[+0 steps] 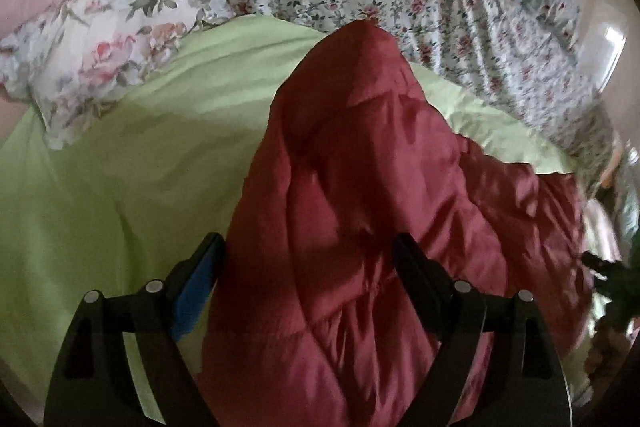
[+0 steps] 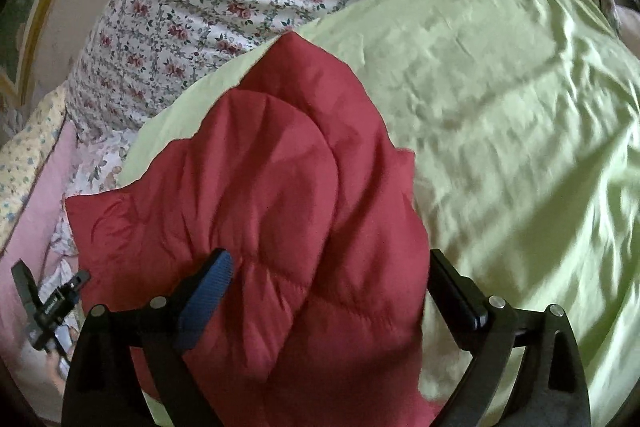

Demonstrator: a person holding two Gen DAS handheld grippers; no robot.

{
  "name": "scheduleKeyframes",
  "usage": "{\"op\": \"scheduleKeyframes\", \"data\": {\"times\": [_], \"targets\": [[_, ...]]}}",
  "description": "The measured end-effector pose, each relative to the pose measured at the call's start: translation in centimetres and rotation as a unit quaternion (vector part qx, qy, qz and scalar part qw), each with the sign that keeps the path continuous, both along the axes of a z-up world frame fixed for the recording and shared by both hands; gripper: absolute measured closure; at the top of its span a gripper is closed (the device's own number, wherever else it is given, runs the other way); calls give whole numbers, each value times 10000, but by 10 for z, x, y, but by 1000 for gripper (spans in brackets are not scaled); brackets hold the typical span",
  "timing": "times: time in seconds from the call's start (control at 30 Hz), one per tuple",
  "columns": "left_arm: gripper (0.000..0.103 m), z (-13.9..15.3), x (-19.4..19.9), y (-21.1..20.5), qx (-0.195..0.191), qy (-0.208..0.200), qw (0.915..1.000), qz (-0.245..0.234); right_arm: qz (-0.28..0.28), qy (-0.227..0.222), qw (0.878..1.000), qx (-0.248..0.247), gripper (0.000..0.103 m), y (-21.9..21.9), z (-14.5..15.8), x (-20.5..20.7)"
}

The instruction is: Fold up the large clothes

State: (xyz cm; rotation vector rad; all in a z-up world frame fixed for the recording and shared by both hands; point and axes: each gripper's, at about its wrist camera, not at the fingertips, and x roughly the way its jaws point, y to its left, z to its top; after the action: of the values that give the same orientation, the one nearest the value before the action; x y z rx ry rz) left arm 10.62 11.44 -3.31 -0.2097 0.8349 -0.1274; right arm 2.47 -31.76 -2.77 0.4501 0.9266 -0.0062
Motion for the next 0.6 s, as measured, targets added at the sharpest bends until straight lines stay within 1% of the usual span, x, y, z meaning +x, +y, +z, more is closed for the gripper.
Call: {"op": "scheduleKeyframes", "data": {"times": [0.1,0.3,0.4,0.43,0.47,0.5,0.53,0.57,0.6], "targets": [[17,3,13,-5,122,-8,9999,36,31,4,9997,-223,4,2,4,12],[17,11,25,-15,239,-96,9997,-9,161,59,9991,-390,4,8,6,37],[18,5,30,-22,312,-93,9994,-118,241,50,9984,-515,2,16,8,46],[30,2,32,-24,352,-76,9992,-164,283,30,9978,-595,2,20,7,48],[52,-2,34,-28,426,-40,9988,-250,322,24,9970,-697,5,25,7,49],[58,-6,35,-32,513,13,9981,-334,348,42,9956,-866,7,30,6,49],[66,-8,35,-34,544,14,9978,-372,391,37,9940,-1017,20,34,6,49],[75,-9,36,-35,531,7,9977,-422,458,15,9920,-1176,39,40,6,48],[77,-9,37,-33,449,19,9979,-460,495,5,9908,-1262,46,43,6,48]]}}
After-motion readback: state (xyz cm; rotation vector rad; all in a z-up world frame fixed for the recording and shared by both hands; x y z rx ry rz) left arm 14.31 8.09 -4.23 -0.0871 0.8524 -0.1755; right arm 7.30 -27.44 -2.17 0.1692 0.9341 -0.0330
